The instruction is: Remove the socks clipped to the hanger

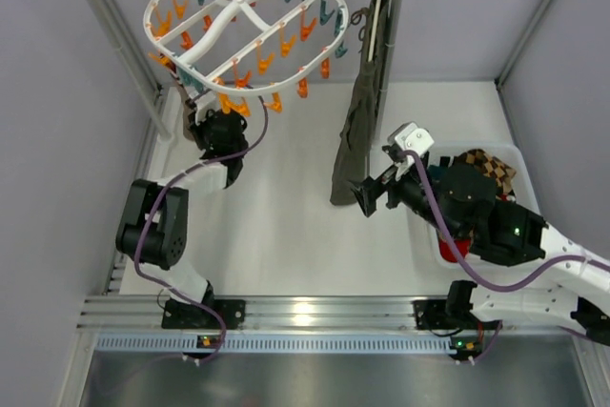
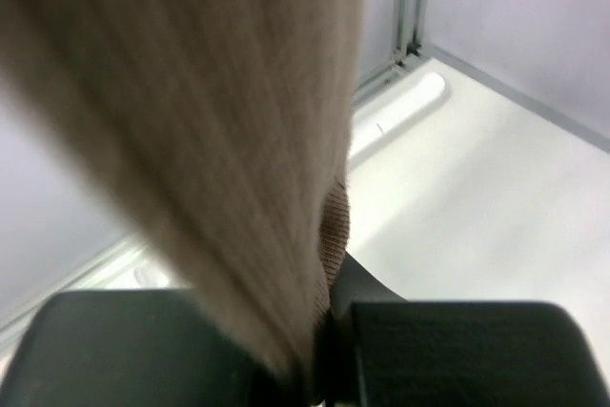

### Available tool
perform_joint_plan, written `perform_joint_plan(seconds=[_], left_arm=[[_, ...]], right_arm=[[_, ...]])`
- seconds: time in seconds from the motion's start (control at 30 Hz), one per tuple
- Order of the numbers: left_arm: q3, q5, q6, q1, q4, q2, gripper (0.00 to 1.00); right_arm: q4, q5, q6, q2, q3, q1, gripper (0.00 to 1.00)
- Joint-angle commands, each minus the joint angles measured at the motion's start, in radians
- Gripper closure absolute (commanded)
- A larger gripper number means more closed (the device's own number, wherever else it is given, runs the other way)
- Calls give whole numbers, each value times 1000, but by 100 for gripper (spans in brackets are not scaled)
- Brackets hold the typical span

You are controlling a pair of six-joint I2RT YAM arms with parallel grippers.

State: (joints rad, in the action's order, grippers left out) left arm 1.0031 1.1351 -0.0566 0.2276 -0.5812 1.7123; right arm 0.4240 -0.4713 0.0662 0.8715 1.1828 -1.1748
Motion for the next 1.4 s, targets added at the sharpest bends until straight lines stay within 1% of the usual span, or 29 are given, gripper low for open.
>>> perform_joint_plan(seconds=[0.0, 0.07, 0.2, 0.23, 0.27, 0.3, 0.33, 0.37, 0.4, 0.47, 0.5, 0.63, 0.7, 0.8, 0.83, 0.87, 0.9, 0.93, 1.0, 1.03, 1.07, 1.13, 1.23, 1.37], left_arm=[[-102, 52, -80, 58, -52, -135, 100], [-145, 77, -94, 101, -52, -192, 100], [-257, 175, -107, 203, -52, -273, 100], [-273, 193, -111, 252, -51, -287, 100], [-285, 205, -118, 274, -49, -315, 100], [-313, 219, -123, 324, -51, -327, 100], [-323, 239, -124, 352, -49, -339, 100], [-331, 253, -118, 378, -51, -359, 100], [-336, 270, -117, 436, -51, -367, 100], [-336, 307, -89, 496, -52, -375, 100], [-330, 325, -81, 548, -52, -373, 100], [-313, 354, -58, 659, -52, -379, 100], [-307, 368, -54, 708, -52, -384, 100], [-311, 388, -55, 760, -52, -396, 100], [-316, 396, -57, 769, -52, -410, 100], [-322, 399, -61, 779, -52, -417, 100], [-339, 403, -66, 791, -51, -428, 100], [-350, 407, -71, 800, -51, -451, 100], [-382, 410, -81, 819, -51, -477, 100], [-391, 408, -84, 822, -51, -500, 100], [-402, 407, -88, 826, -49, -511, 100], [-423, 399, -88, 839, -51, -539, 100], [-448, 368, -91, 854, -51, -563, 100], [-466, 351, -103, 886, -49, -568, 100]], right_arm=[[-85, 71, -26, -31, 0, 12, 1], [-83, 97, -42, -45, 6, 12, 1], [-94, 132, -60, -69, 3, 12, 0], [-94, 137, -60, -71, 5, 12, 1], [-96, 140, -89, -75, 8, 10, 1], [-96, 148, -94, -74, 9, 12, 1], [-96, 154, -95, -75, 14, 12, 1], [-96, 158, -97, -71, 24, 12, 0], [-97, 163, -98, -66, 31, 12, 1], [-99, 163, -95, -45, 61, 12, 0], [-97, 165, -94, -39, 73, 12, 1], [-85, 203, -92, 29, 174, 12, 1], [-71, 226, -89, 90, 219, 12, 1], [-24, 252, -85, 204, 337, 12, 0], [-13, 258, -85, 236, 406, 12, 0], [-2, 264, -85, 303, 443, 10, 1], [19, 284, -83, 337, 481, 12, 2], [28, 293, -83, 372, 558, 12, 5], [50, 312, -77, 478, 633, 12, 9], [58, 316, -75, 512, 706, 12, 10], [64, 318, -77, 579, 742, 14, 16], [73, 339, -77, 641, 835, 23, 21], [47, 350, -75, 754, 909, 53, 24], [-4, 333, -91, 804, 931, 112, 29]])
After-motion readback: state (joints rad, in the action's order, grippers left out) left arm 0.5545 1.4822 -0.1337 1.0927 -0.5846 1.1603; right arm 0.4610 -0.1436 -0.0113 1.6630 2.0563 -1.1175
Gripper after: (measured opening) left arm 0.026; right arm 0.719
